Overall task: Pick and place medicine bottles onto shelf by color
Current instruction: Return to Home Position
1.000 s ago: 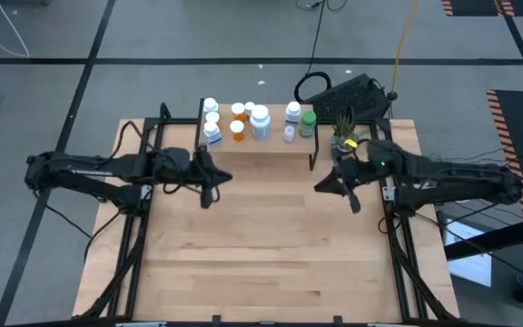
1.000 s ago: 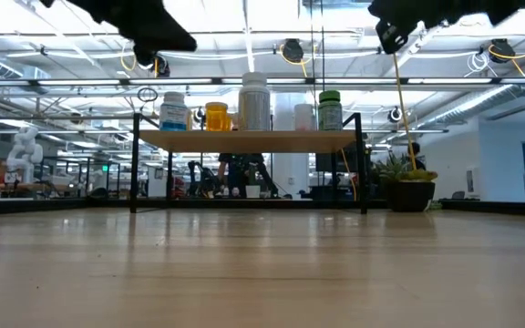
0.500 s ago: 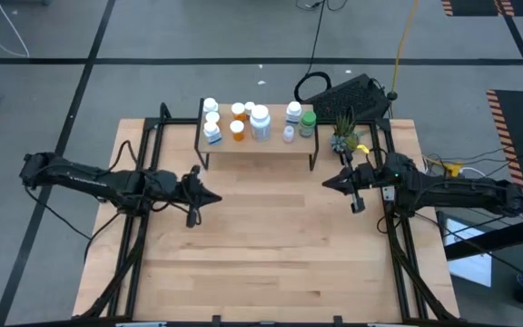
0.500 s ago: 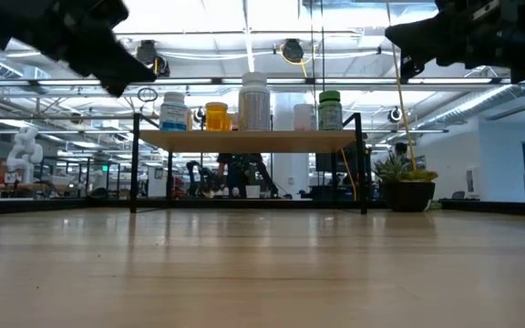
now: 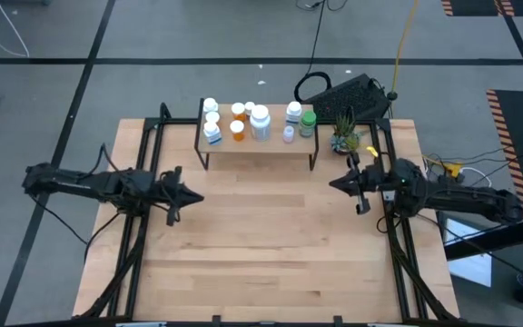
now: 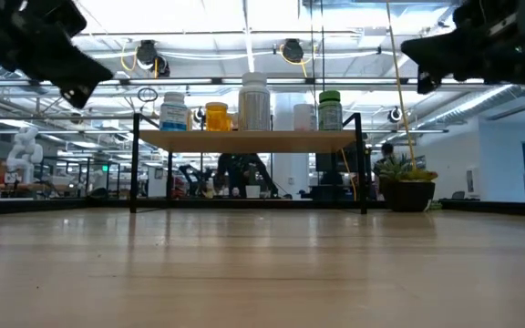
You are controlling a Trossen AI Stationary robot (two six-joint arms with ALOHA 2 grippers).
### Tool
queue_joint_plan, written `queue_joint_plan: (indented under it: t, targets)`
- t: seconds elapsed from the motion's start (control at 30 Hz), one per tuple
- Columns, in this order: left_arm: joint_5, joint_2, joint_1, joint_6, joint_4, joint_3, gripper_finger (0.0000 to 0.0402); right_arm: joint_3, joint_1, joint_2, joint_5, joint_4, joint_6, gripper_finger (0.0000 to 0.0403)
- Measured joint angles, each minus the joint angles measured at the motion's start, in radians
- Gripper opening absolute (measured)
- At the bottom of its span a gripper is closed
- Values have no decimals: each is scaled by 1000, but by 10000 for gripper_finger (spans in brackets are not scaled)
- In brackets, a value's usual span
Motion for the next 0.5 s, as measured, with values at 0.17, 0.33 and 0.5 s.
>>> queue_joint_plan:
  t: [0.17, 0.33, 0.5]
  targets:
    - [1, -88, 0, 20, -121, 0, 24, -113, 1, -88, 11, 180, 156, 0]
    - [0, -131, -1, 117, -114, 0, 13, -112, 1, -127, 24, 153, 165, 0]
    - [-59, -141, 4, 214, -96, 0, 8, -113, 1, -130, 24, 122, 159, 0]
